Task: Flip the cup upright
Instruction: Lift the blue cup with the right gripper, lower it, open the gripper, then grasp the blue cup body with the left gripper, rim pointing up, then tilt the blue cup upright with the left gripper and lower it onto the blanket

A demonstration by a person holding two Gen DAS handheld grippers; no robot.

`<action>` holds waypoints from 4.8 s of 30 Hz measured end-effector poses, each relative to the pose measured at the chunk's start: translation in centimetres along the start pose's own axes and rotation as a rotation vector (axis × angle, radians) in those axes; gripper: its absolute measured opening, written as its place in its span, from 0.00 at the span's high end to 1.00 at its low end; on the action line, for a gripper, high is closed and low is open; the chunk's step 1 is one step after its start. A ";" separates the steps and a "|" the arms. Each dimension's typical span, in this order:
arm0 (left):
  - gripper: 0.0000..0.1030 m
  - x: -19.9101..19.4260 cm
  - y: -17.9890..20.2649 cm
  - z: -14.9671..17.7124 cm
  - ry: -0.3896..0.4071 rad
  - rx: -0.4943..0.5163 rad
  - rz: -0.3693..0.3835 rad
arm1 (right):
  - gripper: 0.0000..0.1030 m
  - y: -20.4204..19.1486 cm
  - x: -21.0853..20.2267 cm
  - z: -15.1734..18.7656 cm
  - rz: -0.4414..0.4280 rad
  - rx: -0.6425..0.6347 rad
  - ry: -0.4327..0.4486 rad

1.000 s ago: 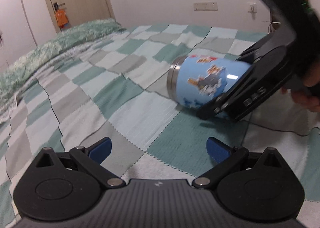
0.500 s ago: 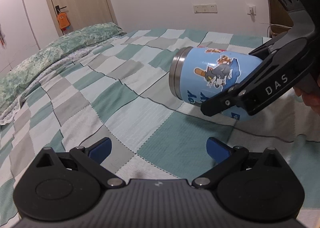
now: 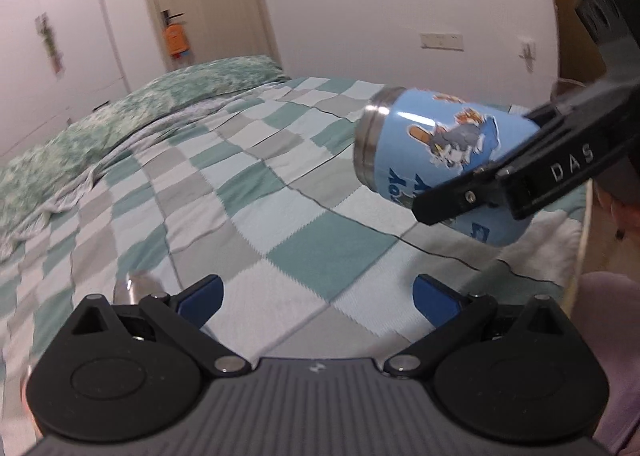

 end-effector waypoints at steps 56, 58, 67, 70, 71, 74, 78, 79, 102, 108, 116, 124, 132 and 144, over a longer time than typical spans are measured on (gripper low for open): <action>0.00 -4.0 7.0 0.6 -0.125 -0.376 -0.204 | 0.00 8.5 -7.4 5.7 0.052 -0.207 0.124; 0.00 -2.4 7.1 -0.1 -0.161 -0.401 -0.191 | 0.00 9.4 -7.3 5.5 0.059 -0.218 0.123; 0.00 2.9 6.4 -0.6 -0.338 -0.544 -0.174 | 0.00 11.6 -5.9 5.4 0.056 -0.247 0.099; 0.00 4.2 6.0 -0.5 -0.386 -0.591 -0.142 | 0.00 12.1 -5.2 5.5 0.046 -0.236 0.088; 0.02 4.6 5.8 -0.3 -0.406 -0.603 -0.140 | 0.00 12.2 -5.0 5.6 0.041 -0.233 0.085; 0.08 5.7 5.3 0.3 -0.459 -0.662 -0.130 | 0.00 12.3 -4.9 5.8 0.030 -0.227 0.082; 0.10 5.4 5.2 0.5 -0.450 -0.701 -0.142 | 0.00 12.4 -4.9 6.1 0.026 -0.213 0.078; 0.10 5.2 5.4 0.3 -0.439 -0.694 -0.150 | 0.00 12.5 -5.0 6.2 0.027 -0.210 0.077; 0.15 -3.5 11.5 -0.2 -0.037 -0.429 -0.193 | 0.00 11.8 -9.1 9.4 0.029 -0.080 0.146; 0.16 -4.9 11.9 -1.5 0.047 -0.376 -0.177 | 0.00 11.9 -9.9 9.2 0.023 -0.084 0.190; 0.16 -2.5 11.5 -7.7 0.186 -0.279 -0.216 | 0.00 13.0 -9.6 7.1 0.067 -0.129 0.260; 0.16 5.4 11.8 -10.0 0.203 -0.285 -0.180 | 0.00 15.7 -7.4 5.8 0.100 -0.099 0.266; 0.16 11.2 11.8 -8.0 0.148 -0.298 -0.186 | 0.00 17.3 -5.1 6.1 0.115 -0.081 0.244; 0.00 6.7 11.3 -8.1 0.278 -0.265 -0.220 | 0.00 15.8 -6.1 5.9 0.112 -0.115 0.276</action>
Point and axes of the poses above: each gripper's, at about its wrist camera, not at the fingertips, and x roughly the way its jaws point, y to its right, z to its underside, the point moved 4 cm from there along x, roughly the way its jaws point, and after that the axes turned 8 degrees about x, right-handed, at the moved point
